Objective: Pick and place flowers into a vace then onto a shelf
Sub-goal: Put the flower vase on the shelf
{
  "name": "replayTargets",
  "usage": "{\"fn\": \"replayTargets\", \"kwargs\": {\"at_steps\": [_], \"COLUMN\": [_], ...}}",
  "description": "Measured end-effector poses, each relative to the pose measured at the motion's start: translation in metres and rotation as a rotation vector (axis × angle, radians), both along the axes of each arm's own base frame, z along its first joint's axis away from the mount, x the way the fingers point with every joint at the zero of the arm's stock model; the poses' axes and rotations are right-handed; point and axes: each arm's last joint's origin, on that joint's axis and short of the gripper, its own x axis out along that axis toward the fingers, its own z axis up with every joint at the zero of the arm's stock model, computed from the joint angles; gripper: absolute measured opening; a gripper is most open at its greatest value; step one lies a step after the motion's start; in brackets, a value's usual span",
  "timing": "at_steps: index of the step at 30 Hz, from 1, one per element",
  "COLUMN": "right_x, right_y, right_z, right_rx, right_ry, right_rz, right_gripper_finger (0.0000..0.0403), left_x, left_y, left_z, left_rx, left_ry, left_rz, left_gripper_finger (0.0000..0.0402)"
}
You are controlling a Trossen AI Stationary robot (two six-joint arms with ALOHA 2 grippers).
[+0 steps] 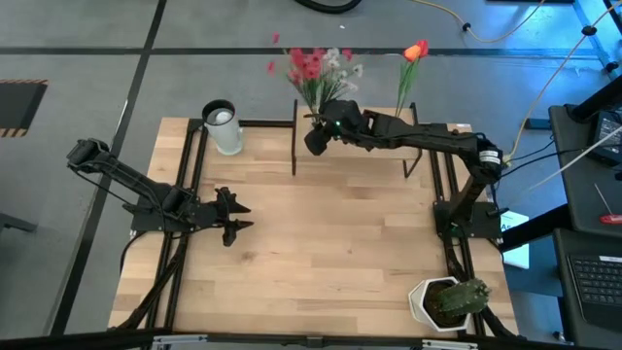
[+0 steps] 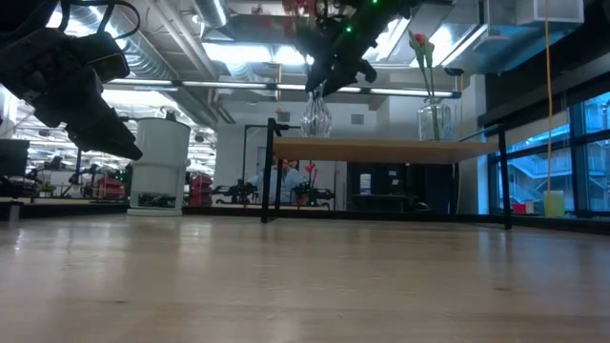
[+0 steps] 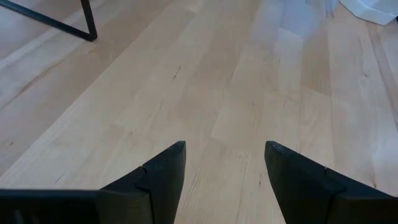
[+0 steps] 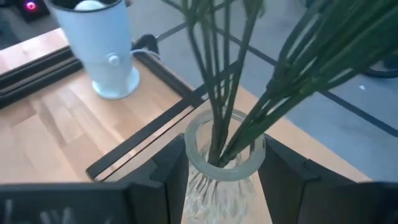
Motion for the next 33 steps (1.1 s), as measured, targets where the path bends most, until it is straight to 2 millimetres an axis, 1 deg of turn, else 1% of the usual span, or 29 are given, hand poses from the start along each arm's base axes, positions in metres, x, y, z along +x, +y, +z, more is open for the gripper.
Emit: {"fn": "replayTargets", "kwargs": {"at_steps": [14, 23, 33], "right_x": [-0.0049, -0.0056, -0.0081], "right_y": [-0.0018, -0.0016, -0.0002], "right_z": [-0.0036, -0.0042, -0.0079], "right_rx": [0.017, 0.033, 0.059], "right_ry": [0.034, 0.029, 0.074], "right_rz": [-0.075, -0.087, -0.071], "right_gripper_finger": [0.0155, 0.0224, 0.0235], "left_x": [0.0, 0.0, 0.0], "left_y": [0.0, 0.0, 0.0], "left_z": [0.0, 0.0, 0.0], "left_rx": [0.0, 0.0, 0.0], "left_ry": [0.0, 0.0, 0.0], "left_rz": [0.0, 0.0, 0.0], "left_gripper_finger": [0.0212, 0.0212, 0.0212]}}
